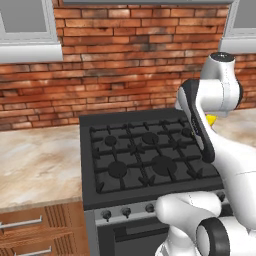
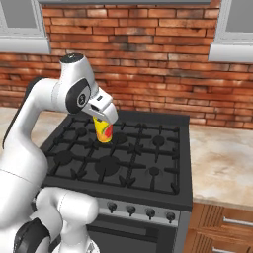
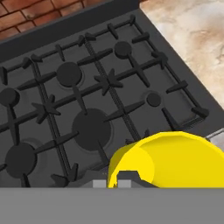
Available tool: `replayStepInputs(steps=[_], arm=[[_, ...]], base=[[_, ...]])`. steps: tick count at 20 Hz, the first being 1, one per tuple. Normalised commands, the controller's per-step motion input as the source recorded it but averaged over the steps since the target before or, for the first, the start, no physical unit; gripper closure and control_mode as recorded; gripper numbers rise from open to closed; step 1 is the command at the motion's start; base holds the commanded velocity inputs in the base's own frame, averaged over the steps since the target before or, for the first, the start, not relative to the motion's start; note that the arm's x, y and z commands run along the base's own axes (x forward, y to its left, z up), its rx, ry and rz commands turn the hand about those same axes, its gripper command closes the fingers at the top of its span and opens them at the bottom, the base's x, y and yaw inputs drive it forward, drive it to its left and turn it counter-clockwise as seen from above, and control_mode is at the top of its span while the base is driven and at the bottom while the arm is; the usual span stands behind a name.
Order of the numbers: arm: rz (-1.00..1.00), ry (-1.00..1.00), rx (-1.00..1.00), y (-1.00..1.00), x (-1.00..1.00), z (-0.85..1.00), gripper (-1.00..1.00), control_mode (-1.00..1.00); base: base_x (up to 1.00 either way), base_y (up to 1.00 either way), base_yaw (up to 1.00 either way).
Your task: Pick the cup and bowl from the counter and place them on the counter next to the sink.
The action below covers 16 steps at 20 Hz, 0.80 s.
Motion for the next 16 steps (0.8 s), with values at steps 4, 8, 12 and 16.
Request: replayStepInputs(steps=[4,8,12,16], arm=[[0.0,0.0,0.0,0.0,0.0,0.0,1.0,1.0],[0.0,0.0,0.0,0.0,0.0,0.0,1.0,1.0],[0.0,0.0,0.0,0.0,0.0,0.0,1.0,1.0],[0.0,0.0,0.0,0.0,0.0,0.0,1.0,1.0]], base=[[-0.97,0.16,-0.09],[-1.0,0.24,-0.17],[-0.04,0.07,0.23],[0.12,0.0,0.81]])
